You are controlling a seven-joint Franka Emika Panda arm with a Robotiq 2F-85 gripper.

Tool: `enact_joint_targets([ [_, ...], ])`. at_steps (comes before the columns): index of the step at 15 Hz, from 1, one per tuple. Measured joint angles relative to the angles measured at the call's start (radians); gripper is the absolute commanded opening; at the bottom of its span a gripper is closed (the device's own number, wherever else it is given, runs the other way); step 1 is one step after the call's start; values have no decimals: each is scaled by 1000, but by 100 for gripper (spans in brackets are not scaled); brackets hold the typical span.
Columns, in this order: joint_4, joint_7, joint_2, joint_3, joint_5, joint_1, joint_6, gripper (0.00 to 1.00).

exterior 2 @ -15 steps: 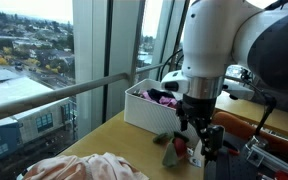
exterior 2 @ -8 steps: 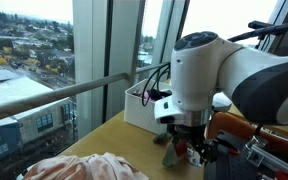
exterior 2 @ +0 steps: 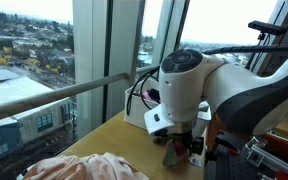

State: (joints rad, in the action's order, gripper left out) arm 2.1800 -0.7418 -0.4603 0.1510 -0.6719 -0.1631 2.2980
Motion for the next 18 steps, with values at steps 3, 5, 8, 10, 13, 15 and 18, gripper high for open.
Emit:
enact_joint_targets([
  [3, -28, -22, -26, -13, -39, 4, -1, 100],
  [5, -47, -38, -45, -26, -54, 10, -2, 95],
  [8, -77, -70, -82, -41, -57, 30, -3, 68],
  [10, -98, -88, -108, -45, -57, 46, -4, 53],
  [13, -132, -110, -138, -45, -47, 69, -11, 29],
  [15, -154, -118, -148, -45, -38, 75, -26, 17],
  [18, -181, -120, -147, -40, 2, 76, -44, 1],
])
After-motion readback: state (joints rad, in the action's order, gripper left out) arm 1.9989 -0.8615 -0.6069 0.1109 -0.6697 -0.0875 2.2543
